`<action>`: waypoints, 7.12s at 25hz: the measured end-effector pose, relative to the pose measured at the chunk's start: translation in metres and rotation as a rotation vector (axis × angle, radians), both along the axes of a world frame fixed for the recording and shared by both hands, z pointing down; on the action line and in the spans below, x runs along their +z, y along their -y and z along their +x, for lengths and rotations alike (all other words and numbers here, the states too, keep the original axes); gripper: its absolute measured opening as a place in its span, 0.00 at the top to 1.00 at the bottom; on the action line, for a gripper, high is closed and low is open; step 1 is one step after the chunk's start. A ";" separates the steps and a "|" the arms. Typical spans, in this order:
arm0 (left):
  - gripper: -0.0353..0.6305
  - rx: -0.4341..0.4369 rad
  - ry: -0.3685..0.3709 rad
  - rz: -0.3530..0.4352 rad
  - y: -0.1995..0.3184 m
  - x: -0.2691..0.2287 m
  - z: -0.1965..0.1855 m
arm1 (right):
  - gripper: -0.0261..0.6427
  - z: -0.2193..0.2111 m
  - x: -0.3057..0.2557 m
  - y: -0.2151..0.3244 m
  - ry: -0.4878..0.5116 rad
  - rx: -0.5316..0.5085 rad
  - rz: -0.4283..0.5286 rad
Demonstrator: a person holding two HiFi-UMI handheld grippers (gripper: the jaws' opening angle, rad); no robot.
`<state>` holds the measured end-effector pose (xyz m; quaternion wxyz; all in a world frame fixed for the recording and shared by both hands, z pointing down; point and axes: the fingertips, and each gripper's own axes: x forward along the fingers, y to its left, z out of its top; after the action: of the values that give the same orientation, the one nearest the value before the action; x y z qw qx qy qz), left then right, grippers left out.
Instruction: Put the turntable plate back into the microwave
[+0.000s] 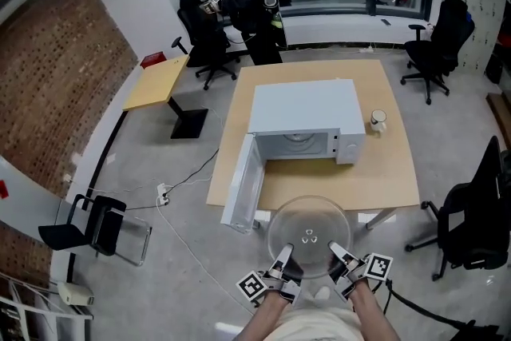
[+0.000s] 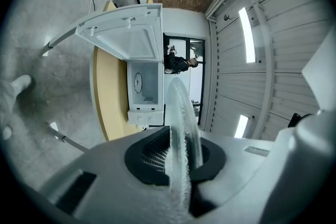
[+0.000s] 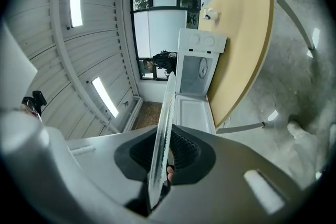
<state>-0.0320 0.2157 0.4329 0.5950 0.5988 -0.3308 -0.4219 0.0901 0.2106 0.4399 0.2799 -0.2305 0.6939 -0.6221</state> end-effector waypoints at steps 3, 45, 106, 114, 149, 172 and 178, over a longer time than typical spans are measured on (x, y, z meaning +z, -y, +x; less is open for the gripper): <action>0.91 -0.003 -0.010 -0.001 0.031 0.008 -0.003 | 0.90 -0.001 0.004 0.031 -0.022 0.015 -0.002; 0.89 -0.158 -0.114 -0.072 0.343 0.144 -0.044 | 0.86 -0.047 0.132 0.347 -0.116 0.086 -0.191; 0.75 -0.102 0.004 -0.074 0.442 0.169 -0.041 | 0.89 -0.089 0.187 0.427 -0.100 0.130 -0.284; 0.79 -0.070 0.014 -0.065 0.417 0.163 -0.038 | 0.91 -0.090 0.186 0.449 -0.181 0.146 -0.305; 0.93 -0.017 0.150 -0.244 0.440 0.198 -0.024 | 0.96 -0.064 0.177 0.423 -0.373 0.137 -0.284; 0.84 0.058 0.181 -0.281 0.434 0.197 -0.021 | 0.96 -0.074 0.201 0.413 -0.471 0.062 -0.287; 0.79 0.079 0.326 -0.284 0.431 0.191 -0.025 | 0.96 -0.074 0.199 0.415 -0.469 0.066 -0.289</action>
<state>-0.0570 -0.2158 0.6244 0.6281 0.5819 -0.4548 -0.2450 0.0165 -0.2044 0.6390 0.0959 -0.4283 0.6360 -0.6347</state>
